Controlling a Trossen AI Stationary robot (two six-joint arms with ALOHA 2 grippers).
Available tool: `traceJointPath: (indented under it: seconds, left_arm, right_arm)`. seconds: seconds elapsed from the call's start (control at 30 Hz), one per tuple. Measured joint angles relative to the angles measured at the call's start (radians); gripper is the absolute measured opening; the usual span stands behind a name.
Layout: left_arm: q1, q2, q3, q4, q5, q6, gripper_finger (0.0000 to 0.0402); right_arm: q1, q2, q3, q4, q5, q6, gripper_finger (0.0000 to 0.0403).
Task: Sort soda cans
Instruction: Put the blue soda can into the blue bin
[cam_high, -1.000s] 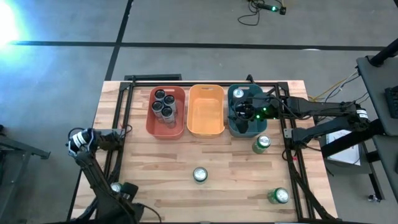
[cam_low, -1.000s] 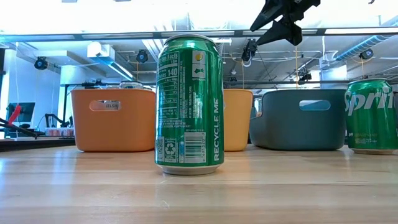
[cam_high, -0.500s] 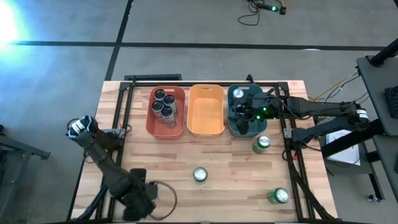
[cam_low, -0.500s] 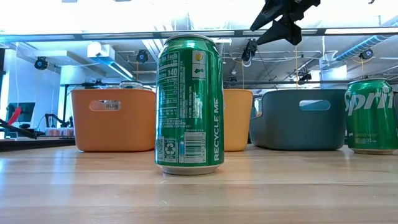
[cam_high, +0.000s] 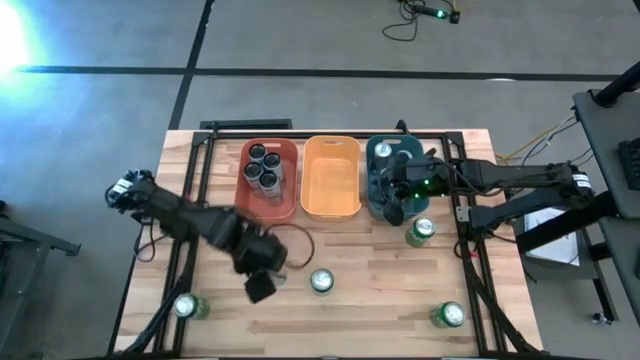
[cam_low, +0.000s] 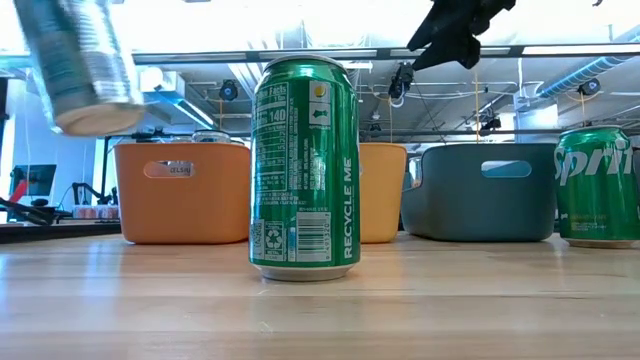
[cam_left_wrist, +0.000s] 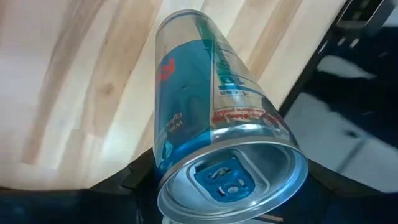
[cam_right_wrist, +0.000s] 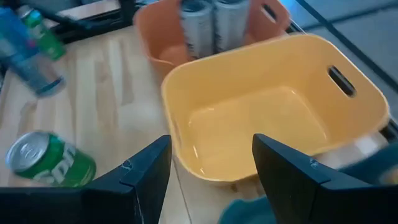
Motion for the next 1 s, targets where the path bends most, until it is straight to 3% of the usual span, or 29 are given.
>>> traceJointPath:
  seconds: [0.33, 0.73, 1.0]
  left_arm:
    - [0.231, 0.074, 0.001, -0.002, 0.197, 0.04, 0.0221]
    - [0.286, 0.199, 0.007, -0.153, 0.158, 0.219, 0.0221]
    - [0.287, 0.227, 0.007, -0.107, 0.122, 0.276, 0.0221]
  right_arm:
    - [0.077, 0.037, -0.002, 0.044, 0.03, -0.005, 0.0219]
    - [0.132, 0.093, -0.002, 0.05, 0.027, 0.005, 0.0219]
    - [0.133, 0.089, -0.002, 0.05, 0.027, 0.003, 0.0219]
